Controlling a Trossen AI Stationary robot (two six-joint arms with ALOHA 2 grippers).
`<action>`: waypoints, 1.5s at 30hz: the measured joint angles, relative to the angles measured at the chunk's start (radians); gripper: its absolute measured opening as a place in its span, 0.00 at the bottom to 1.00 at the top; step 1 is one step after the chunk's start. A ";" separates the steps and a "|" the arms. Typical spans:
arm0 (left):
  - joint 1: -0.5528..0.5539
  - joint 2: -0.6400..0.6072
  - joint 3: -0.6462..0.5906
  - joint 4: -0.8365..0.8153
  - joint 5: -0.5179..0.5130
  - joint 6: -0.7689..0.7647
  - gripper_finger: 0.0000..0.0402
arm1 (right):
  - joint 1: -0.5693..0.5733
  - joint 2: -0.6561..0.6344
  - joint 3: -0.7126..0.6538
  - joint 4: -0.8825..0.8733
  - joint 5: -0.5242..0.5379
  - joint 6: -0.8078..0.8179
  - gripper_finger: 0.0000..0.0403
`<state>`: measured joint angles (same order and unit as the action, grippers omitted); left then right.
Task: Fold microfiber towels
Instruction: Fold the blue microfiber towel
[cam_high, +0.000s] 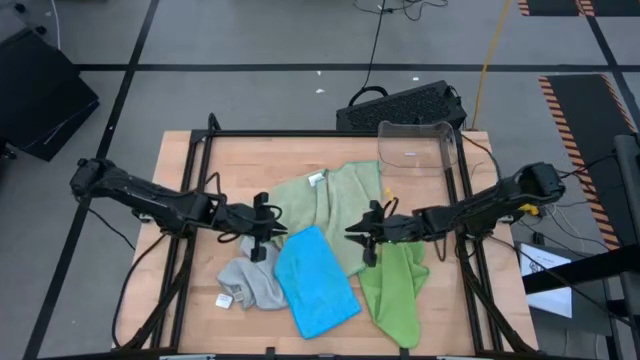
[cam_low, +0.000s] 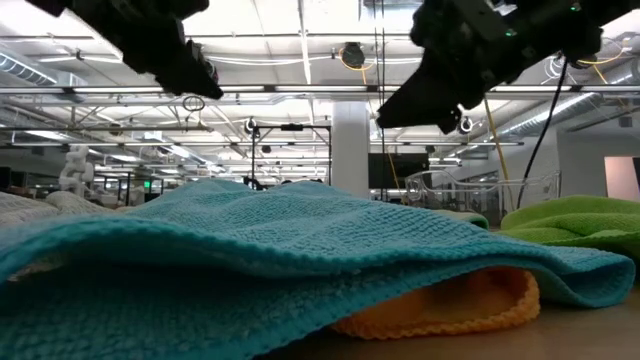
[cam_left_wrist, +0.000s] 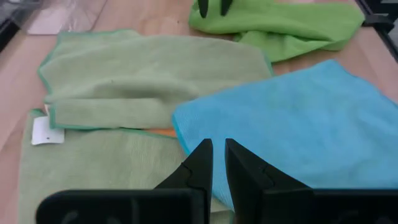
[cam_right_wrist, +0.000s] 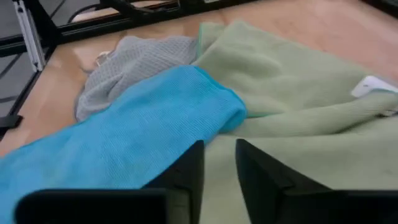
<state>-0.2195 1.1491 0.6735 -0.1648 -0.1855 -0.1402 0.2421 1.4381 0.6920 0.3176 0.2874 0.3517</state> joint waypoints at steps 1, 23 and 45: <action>0.000 0.008 -0.017 0.030 0.000 0.000 0.12 | 0.001 0.024 0.020 -0.001 0.000 0.002 0.28; -0.006 0.151 -0.096 0.152 0.066 -0.105 0.12 | -0.106 0.426 0.298 0.011 0.024 -0.021 0.43; -0.006 0.167 -0.096 0.260 0.081 -0.019 0.13 | 0.022 0.108 0.298 -0.196 0.186 -0.220 0.01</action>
<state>-0.2253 1.3159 0.5777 0.0952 -0.1047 -0.1596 0.2644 1.5465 0.9901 0.1220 0.4731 0.1315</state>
